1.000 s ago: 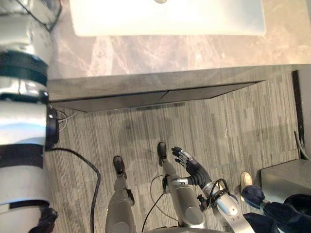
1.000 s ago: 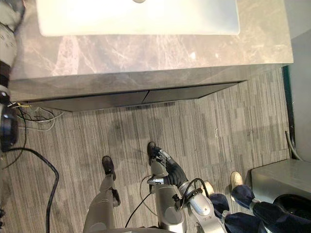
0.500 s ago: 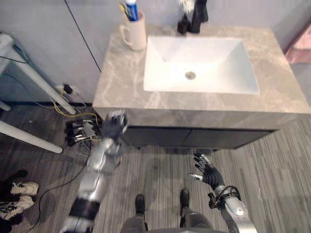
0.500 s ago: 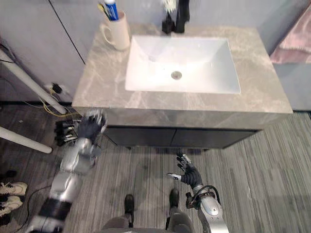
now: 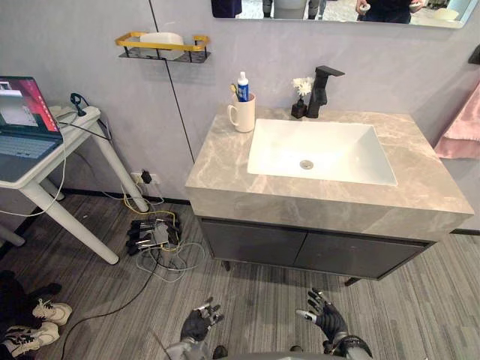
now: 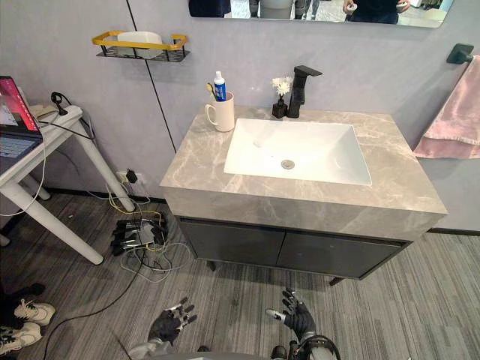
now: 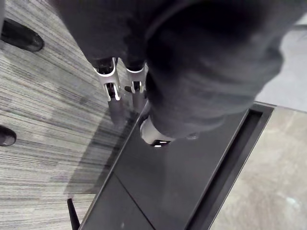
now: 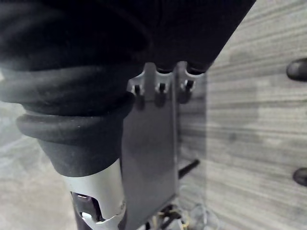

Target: Organize washtable

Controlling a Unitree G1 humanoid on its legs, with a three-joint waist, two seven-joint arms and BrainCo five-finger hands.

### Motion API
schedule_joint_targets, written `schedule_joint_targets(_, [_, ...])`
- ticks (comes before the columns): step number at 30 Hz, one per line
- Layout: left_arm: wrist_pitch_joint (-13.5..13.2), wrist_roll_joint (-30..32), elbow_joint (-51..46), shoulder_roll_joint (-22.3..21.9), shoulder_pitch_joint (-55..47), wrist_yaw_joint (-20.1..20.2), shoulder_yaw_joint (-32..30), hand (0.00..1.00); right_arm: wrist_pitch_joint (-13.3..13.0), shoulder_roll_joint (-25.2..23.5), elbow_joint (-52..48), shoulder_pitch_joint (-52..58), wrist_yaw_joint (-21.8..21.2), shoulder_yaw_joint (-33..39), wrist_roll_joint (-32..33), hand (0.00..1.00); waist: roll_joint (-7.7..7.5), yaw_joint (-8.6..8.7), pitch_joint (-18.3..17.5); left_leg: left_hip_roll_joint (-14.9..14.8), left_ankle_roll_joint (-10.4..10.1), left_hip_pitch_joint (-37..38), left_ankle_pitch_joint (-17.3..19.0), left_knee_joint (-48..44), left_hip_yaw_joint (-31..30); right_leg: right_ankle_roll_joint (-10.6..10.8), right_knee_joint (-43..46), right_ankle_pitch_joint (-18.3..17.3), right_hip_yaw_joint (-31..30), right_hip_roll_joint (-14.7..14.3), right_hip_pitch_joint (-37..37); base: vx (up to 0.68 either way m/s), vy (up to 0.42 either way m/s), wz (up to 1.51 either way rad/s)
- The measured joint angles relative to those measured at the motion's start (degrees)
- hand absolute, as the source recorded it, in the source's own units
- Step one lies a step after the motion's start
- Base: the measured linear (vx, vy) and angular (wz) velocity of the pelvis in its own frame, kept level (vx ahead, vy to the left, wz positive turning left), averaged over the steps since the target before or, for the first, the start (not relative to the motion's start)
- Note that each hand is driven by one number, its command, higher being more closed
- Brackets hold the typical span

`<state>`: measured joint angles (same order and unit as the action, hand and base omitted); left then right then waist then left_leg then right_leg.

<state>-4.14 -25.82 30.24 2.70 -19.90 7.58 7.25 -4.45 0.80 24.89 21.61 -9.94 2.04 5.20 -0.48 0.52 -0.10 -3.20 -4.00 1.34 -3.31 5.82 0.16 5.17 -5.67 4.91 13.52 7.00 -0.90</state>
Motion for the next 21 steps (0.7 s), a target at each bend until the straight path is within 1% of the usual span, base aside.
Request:
schedule_joint_targets(3, [-0.08,-0.45,0.00,-0.16,0.00,-1.27,-0.10,0.00,-0.09,0.29,1.43,-0.22,1.41,-0.10,-1.91,0.00,-0.14,0.03,-0.13,-0.28,-0.01,0.54,0.03,0.01,1.72,0.00,0.08,0.00,-2.04,-0.28,0.45,-0.03,-0.005,-0.25])
schedule_joint_targets(6, [-0.20,0.25,-0.38,0.12,0.05,-1.97,-0.17,0.00,-0.20,0.39,1.39,-0.44,1.65,-0.03,-2.74,0.00,-0.60,-0.02,0.24,-0.64,-0.02,0.41,0.19,-0.33,4.45,0.02,2.66,-0.26,-5.16,-0.56,3.43,-0.02,0.007,-0.56])
schedule_joint_targets(8, [-0.30,2.10,-1.03,1.08,0.75,-2.85,-0.49,0.00,-0.72,0.24,0.75,-1.37,2.16,0.33,-3.09,0.00,-1.19,0.00,0.86,-0.84,0.10,0.32,0.44,-0.42,9.79,0.85,5.86,0.09,-11.07,-1.15,7.62,0.00,0.031,-1.11])
schedule_joint_targets(9, [-0.33,2.67,-1.75,1.11,0.78,-3.02,-0.89,0.00,-0.81,0.14,0.43,-1.53,2.25,0.46,-2.99,0.00,-1.57,0.10,1.20,-0.90,0.03,0.13,0.95,-1.04,11.55,1.11,6.18,0.53,-12.96,-1.45,8.63,-0.02,0.049,-1.40])
schedule_joint_targets(10, [-0.64,4.16,-3.03,1.82,0.91,-3.05,-1.74,0.00,-0.83,-0.45,-0.41,-1.68,2.25,0.66,-2.14,0.00,-2.32,0.06,2.35,-1.09,0.24,-0.77,3.02,-4.62,15.14,2.56,5.77,1.51,-16.13,-1.75,9.65,-0.06,0.045,-1.56])
schedule_joint_targets(11, [-0.69,5.41,-3.78,2.80,1.08,-3.01,-2.36,0.00,-0.73,-0.70,-1.79,-2.04,2.13,1.12,-0.28,0.00,-3.58,0.05,3.84,-2.23,0.85,-2.01,5.81,-9.63,18.76,4.95,4.27,0.50,-17.97,-1.91,10.11,-0.08,0.037,-1.63])
schedule_joint_targets(12, [-0.65,6.01,-3.77,3.05,1.46,-3.07,-2.69,0.00,-0.67,-1.07,-2.07,-2.21,2.04,1.54,0.40,0.00,-3.66,0.35,3.97,-2.95,1.41,-2.93,6.49,-11.66,20.97,7.68,3.53,-2.31,-17.78,-1.89,10.30,-0.14,0.063,-1.74])
schedule_joint_targets(13, [-0.37,6.85,-4.01,2.67,1.59,-3.02,-3.18,0.00,-0.66,-0.47,-2.70,-2.93,2.04,2.18,2.13,0.00,-0.52,0.46,3.87,-6.55,3.48,-3.74,8.55,-13.21,25.87,7.23,2.70,-6.88,-12.47,-2.98,10.79,-0.12,0.047,-1.86])
schedule_joint_targets(14, [-0.11,7.20,-4.17,2.27,2.00,-3.11,-4.95,0.00,-0.78,-0.13,-3.14,-4.43,2.04,2.32,3.60,0.00,-0.73,0.19,4.13,-8.57,3.19,-3.95,8.90,-14.42,30.25,-0.75,13.53,-6.07,-5.01,-2.10,14.38,-0.10,0.065,-1.85])
schedule_joint_targets(15, [-0.09,7.52,-4.40,2.05,2.48,-3.36,-6.18,0.00,-0.91,-0.11,-3.18,-5.18,1.96,2.13,4.12,0.00,-1.47,0.21,4.46,-8.76,3.20,-3.73,9.44,-15.24,32.11,-3.31,21.96,-7.01,-1.11,-0.20,15.74,-0.02,0.041,-1.65])
schedule_joint_targets(16, [0.32,7.36,-4.99,1.94,3.63,-4.10,-7.59,0.00,-1.55,-0.54,-2.78,-5.92,1.71,1.85,6.26,0.00,-3.48,0.41,4.48,-8.87,2.91,-4.02,11.72,-18.67,35.08,-4.38,31.01,-8.56,4.84,3.92,15.43,-0.01,0.060,-1.67])
schedule_joint_targets(17, [0.71,7.33,-5.33,1.96,4.75,-4.32,-8.89,0.00,-1.69,-0.99,-0.85,-7.82,1.58,1.06,7.56,0.00,-5.64,0.65,4.06,-8.96,2.78,-4.24,13.91,-23.14,38.17,-5.82,26.34,-7.50,6.51,2.52,15.42,-0.04,0.029,-1.82])
schedule_joint_targets(18, [1.01,6.96,-4.87,1.32,5.29,-4.35,-9.72,0.00,-1.67,-0.44,0.36,-9.63,1.44,-0.32,8.08,0.00,-5.14,0.62,3.95,-8.96,2.74,-5.20,14.86,-22.69,38.29,-6.38,21.06,-4.78,5.45,0.75,14.76,-0.15,-0.019,-2.47])
schedule_joint_targets(19, [1.35,5.88,-3.30,-0.50,7.04,-4.26,-11.02,0.00,-1.57,-0.48,2.91,-13.41,1.12,-0.53,8.92,0.00,-2.55,-0.90,3.96,-11.04,2.48,-4.63,13.63,-20.10,44.04,-8.80,12.41,-0.62,7.78,-2.04,12.20,-0.15,-0.022,-2.67])
schedule_joint_targets(20, [1.38,4.77,-2.93,-1.88,8.26,-4.74,-11.73,0.00,-1.46,-0.16,4.63,-15.40,1.25,-1.61,10.12,0.00,-2.37,-1.27,3.94,-11.44,2.41,-2.94,12.84,-19.85,49.69,-8.88,21.97,-9.06,17.76,1.49,11.31,-0.12,0.019,-2.57])
schedule_joint_targets(21, [1.38,3.93,-3.11,-2.04,8.54,-4.86,-11.62,0.00,-1.44,0.02,5.20,-15.83,1.19,-2.55,10.54,0.00,-2.15,-1.21,4.15,-11.13,2.43,-2.31,12.86,-20.18,51.78,-6.13,22.03,-10.21,21.19,2.42,9.40,-0.05,-0.005,-2.07])
